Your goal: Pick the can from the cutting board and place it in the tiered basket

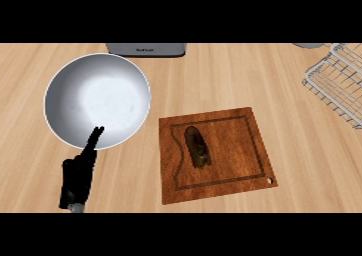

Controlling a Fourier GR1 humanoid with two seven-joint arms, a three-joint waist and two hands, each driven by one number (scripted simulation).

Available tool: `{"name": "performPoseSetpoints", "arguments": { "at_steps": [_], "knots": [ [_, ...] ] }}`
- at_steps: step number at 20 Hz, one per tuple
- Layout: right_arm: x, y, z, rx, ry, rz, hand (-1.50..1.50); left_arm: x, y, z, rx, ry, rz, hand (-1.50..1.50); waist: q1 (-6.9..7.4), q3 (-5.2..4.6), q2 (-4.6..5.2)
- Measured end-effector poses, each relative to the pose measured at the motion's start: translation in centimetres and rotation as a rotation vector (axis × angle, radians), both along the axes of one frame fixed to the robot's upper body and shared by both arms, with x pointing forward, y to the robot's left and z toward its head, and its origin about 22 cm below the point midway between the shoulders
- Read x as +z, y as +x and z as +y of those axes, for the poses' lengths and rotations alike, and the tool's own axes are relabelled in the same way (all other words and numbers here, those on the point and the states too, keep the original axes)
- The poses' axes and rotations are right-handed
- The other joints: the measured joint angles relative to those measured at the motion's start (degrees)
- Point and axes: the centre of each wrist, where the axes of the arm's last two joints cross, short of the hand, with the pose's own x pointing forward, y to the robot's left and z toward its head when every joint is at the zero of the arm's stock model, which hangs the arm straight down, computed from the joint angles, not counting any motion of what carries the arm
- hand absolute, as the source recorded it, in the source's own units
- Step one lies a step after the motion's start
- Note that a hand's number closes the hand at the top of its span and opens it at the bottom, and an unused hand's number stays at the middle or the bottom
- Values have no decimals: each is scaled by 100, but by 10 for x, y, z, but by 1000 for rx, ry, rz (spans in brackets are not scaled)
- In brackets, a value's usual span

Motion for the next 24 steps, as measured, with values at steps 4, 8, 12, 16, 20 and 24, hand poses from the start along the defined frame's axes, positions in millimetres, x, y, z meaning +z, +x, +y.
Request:
{"name": "performPoseSetpoints", "arguments": {
  "at_steps": [4,8,12,16,20,24],
  "knots": [
    [-5,29,-10,22,14,10,150,-1,-2,-2,-6,-4,-4,0,31,0,7],
    [-19,53,-18,59,13,45,150,1,0,-1,-3,-4,0,0,15,2,4],
    [-39,80,-19,72,12,76,150,2,2,-1,-7,0,-8,0,38,4,12],
    [-52,103,-25,58,11,106,150,1,3,0,-3,-3,-4,0,47,1,17],
    [-83,119,-32,37,36,118,150,0,0,0,-5,1,-10,0,51,5,22],
    [-105,131,-33,43,100,88,150,-3,4,-1,-11,-7,-10,0,45,16,17]
  ]
}}
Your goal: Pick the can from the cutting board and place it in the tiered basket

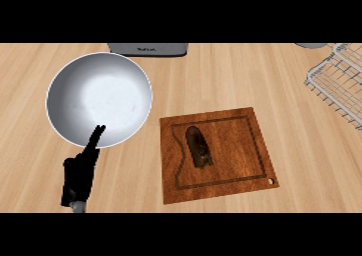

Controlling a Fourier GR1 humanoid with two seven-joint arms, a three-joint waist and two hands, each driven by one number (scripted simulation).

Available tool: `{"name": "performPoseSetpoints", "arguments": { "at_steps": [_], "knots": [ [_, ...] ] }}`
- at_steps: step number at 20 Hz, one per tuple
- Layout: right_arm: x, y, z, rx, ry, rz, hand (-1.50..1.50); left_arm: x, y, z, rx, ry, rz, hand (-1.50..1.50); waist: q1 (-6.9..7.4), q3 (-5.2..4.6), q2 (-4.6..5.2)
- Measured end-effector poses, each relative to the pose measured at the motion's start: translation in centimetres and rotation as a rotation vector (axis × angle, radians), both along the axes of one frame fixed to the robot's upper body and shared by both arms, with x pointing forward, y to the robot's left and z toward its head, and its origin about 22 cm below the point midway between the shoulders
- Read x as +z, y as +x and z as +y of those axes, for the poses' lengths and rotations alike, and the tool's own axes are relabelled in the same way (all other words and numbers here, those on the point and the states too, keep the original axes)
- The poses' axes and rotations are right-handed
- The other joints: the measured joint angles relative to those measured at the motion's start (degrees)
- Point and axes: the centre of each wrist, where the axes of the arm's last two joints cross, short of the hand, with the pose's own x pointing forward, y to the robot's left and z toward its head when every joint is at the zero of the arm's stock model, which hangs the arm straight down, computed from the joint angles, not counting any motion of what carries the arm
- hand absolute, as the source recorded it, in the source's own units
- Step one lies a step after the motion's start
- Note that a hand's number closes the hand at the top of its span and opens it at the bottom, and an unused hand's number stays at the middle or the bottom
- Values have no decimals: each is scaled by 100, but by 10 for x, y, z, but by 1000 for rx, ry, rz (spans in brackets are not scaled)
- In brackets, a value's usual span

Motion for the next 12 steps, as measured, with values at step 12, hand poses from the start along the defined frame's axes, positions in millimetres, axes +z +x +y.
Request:
{"name": "performPoseSetpoints", "arguments": {
  "at_steps": [12],
  "knots": [
    [-24,8,-10,31,378,-343,-150,2,1,3,2,4,1,0,-20,6,-2]
  ]
}}
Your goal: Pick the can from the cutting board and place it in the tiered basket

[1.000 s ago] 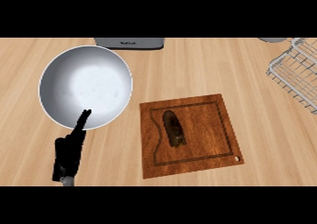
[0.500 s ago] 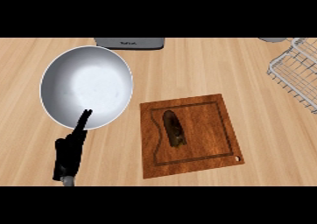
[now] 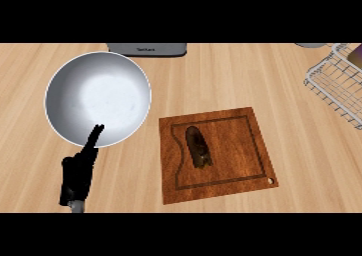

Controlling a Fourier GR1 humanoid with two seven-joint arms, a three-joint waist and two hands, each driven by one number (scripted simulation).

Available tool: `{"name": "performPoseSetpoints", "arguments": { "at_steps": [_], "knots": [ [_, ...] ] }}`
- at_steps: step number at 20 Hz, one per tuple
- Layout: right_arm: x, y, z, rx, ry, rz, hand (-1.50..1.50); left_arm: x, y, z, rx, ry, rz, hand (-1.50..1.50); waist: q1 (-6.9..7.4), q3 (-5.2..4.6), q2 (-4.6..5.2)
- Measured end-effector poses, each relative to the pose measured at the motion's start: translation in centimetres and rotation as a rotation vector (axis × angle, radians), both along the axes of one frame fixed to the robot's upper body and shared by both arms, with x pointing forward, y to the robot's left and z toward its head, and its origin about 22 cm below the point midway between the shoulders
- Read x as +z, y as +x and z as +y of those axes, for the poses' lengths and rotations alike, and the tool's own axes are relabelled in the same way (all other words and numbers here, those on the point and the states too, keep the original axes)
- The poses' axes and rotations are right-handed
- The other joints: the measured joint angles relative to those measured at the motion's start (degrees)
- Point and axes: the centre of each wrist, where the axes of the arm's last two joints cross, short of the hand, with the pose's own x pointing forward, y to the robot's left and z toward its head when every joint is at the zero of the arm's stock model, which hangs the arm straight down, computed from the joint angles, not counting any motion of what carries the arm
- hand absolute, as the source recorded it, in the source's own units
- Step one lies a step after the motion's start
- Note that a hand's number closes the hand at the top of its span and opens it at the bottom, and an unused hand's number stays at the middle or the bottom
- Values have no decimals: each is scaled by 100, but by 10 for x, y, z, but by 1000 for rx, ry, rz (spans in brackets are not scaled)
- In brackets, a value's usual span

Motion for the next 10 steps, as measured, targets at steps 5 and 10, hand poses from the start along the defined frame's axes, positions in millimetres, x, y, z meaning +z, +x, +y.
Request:
{"name": "performPoseSetpoints", "arguments": {
  "at_steps": [5,10],
  "knots": [
    [12,-13,-19,-94,-2,-173,-150,-2,-2,6,8,-1,-5,0,-47,-3,-18],
    [37,-47,-55,-293,-28,-258,-150,-6,-6,3,22,3,-11,0,-145,-9,-50]
  ]
}}
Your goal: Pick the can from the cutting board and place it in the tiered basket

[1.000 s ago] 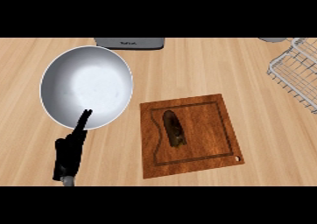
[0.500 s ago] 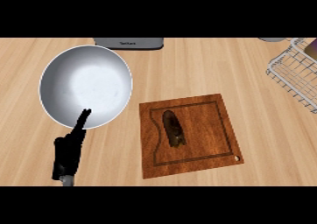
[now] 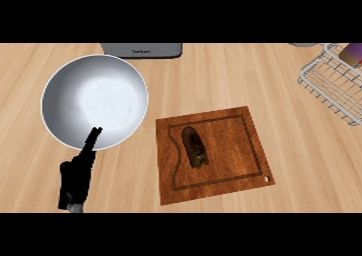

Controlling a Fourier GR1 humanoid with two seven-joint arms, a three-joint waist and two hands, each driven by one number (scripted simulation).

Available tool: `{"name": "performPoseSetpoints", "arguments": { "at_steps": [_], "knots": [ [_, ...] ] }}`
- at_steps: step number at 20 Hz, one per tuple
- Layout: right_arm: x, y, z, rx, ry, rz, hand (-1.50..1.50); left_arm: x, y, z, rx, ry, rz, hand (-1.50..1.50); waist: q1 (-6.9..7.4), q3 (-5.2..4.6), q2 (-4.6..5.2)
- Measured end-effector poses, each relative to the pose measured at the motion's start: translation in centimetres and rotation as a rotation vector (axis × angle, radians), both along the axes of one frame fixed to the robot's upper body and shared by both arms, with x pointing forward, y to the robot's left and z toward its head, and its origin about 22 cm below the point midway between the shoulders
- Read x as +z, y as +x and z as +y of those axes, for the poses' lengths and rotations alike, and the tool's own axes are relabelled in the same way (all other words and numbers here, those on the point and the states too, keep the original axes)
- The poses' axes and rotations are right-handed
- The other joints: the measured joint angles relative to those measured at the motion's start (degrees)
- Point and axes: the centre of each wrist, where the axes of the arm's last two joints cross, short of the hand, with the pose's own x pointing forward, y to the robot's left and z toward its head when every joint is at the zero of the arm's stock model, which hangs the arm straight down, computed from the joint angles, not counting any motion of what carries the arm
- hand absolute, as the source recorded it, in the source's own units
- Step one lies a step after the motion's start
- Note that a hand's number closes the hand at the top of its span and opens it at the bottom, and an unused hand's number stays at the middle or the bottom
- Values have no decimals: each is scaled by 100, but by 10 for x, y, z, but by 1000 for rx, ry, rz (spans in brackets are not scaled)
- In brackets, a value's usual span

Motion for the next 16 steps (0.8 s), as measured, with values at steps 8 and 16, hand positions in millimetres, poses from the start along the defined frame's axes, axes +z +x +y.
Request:
{"name": "performPoseSetpoints", "arguments": {
  "at_steps": [8,16],
  "knots": [
    [14,-95,-66,-158,56,-57,-150,-1,-7,5,40,-3,15,0,-208,-10,-52],
    [12,-216,-107,-134,73,-45,-150,1,-19,20,71,2,19,0,-385,-13,-79]
  ]
}}
